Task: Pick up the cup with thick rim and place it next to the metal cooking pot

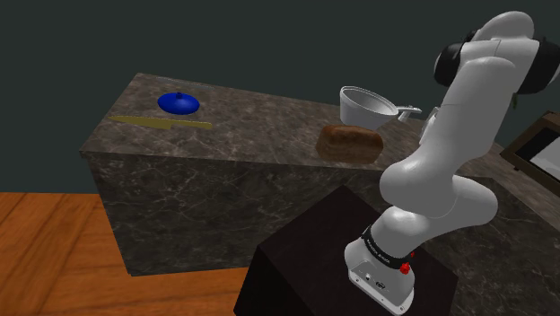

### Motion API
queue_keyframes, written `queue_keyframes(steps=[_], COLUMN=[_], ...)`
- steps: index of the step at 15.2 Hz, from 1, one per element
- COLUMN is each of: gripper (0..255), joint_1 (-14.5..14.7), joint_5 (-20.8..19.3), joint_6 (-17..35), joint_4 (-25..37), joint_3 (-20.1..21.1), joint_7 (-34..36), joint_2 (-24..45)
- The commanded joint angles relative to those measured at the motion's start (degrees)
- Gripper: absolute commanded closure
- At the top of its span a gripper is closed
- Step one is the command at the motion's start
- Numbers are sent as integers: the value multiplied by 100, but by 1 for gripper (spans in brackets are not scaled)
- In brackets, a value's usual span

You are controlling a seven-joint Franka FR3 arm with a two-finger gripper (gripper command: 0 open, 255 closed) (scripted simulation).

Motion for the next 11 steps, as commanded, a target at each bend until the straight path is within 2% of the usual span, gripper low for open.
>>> queue_keyframes(steps=[1,11], gripper=[255,255], joint_1=[46,110], joint_5=[-3,97], joint_6=[168,873], joint_4=[-184,-810], joint_3=[4,67], joint_7=[2,-60], joint_2=[-17,104])
